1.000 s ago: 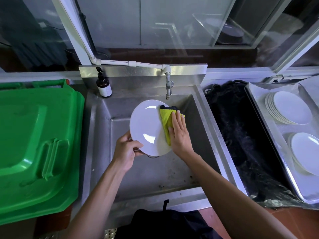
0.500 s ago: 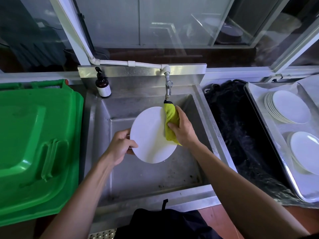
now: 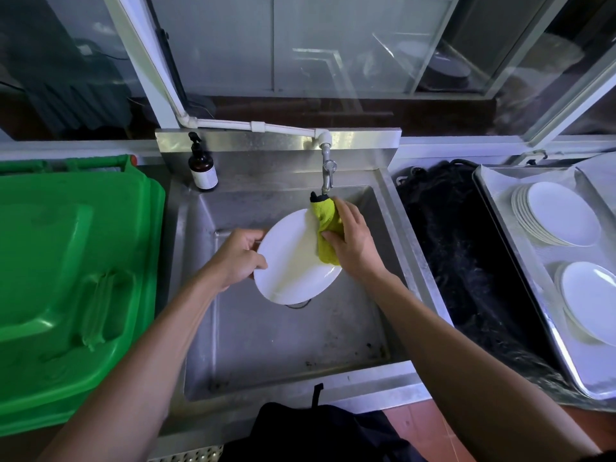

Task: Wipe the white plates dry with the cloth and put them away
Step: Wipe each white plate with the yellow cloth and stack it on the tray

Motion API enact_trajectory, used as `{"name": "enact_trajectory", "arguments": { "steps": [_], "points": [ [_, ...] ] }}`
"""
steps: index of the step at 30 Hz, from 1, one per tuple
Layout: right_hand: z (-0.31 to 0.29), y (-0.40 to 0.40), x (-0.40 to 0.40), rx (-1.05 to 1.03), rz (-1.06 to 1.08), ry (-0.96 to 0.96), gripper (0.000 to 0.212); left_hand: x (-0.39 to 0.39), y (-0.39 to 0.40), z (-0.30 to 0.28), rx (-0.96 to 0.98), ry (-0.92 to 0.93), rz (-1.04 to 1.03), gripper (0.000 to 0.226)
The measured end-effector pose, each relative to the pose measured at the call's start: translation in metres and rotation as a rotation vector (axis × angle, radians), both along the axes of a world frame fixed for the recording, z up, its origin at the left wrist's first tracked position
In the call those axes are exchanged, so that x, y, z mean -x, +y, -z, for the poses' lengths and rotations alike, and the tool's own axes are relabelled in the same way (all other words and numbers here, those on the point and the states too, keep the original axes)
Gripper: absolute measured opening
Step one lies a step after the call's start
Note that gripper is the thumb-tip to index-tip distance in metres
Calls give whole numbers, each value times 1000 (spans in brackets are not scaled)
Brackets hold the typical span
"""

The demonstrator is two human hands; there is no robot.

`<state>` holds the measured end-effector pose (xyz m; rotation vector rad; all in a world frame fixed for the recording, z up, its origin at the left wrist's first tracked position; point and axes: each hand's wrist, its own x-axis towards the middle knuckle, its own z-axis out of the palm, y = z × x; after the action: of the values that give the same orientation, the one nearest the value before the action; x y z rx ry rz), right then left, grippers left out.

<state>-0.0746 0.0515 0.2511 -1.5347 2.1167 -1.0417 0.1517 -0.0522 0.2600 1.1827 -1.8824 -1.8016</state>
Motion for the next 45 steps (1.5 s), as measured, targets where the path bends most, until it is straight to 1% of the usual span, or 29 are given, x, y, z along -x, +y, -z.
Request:
{"name": "enact_trajectory", "arguments": {
  "steps": [4, 7, 9, 12, 14, 15, 16, 18, 21, 23, 24, 25, 26, 27, 28, 29, 30, 32, 36, 41, 43, 45],
  "points": [
    [-2, 0, -2, 27, -23, 66, 65, 3, -2, -1, 122, -16, 78, 69],
    [-3, 3, -7, 50, -23, 141, 59, 4, -3, -4, 247, -71, 161, 82],
    [-3, 6, -12, 71, 13, 165, 53, 5, -4, -5, 304, -126, 154, 81],
    [-1, 12, -19, 115, 73, 185, 47, 10, -2, 1, 361, -158, 108, 77],
    [-3, 14, -22, 153, 109, 208, 44, 15, 4, 8, 385, -159, 58, 65],
    [-4, 15, -22, 164, 123, 223, 43, 17, 8, 12, 382, -141, 19, 57],
    [-5, 17, -22, 171, 135, 237, 43, 19, 11, 17, 370, -111, -26, 54],
    [-7, 21, -21, 178, 152, 251, 42, 23, 18, 26, 331, -37, -113, 58],
    [-7, 28, -17, 181, 190, 232, 41, 21, 26, 40, 264, 26, -241, 62],
    [-6, 32, -15, 188, 218, 216, 42, 14, 36, 53, 236, 6, -397, 51],
    [-5, 33, -14, 197, 228, 210, 41, 10, 40, 60, 175, -12, -495, 41],
    [-5, 34, -13, 209, 233, 210, 41, 7, 43, 65, 31, -2, -576, 31],
    [-5, 35, -13, 221, 237, 213, 41, 6, 45, 66, -182, 37, -612, 24],
    [-4, 35, -13, 232, 241, 220, 40, 8, 47, 63, -410, 88, -603, 27],
    [-3, 36, -14, 240, 243, 228, 40, 10, 48, 59, -602, 144, -563, 37],
    [-2, 36, -16, 246, 241, 238, 40, 13, 47, 55, -746, 211, -521, 47],
    [-1, 36, -18, 251, 236, 249, 41, 17, 46, 51, -837, 283, -492, 55],
    [2, 37, -22, 263, 226, 286, 46, 27, 44, 41, -910, 398, -490, 60],
    [5, 40, -29, 302, 217, 350, 56, 46, 43, 25, -936, 480, -575, 36],
    [10, 50, -27, 297, 181, 366, 61, 53, 39, 13, -976, 613, -653, 24],
    [13, 56, -23, 272, 139, 379, 63, 54, 38, 12, -957, 620, -703, 15],
    [16, 60, -19, 241, 96, 375, 64, 54, 36, 12, -901, 578, -728, 10]
  ]
}}
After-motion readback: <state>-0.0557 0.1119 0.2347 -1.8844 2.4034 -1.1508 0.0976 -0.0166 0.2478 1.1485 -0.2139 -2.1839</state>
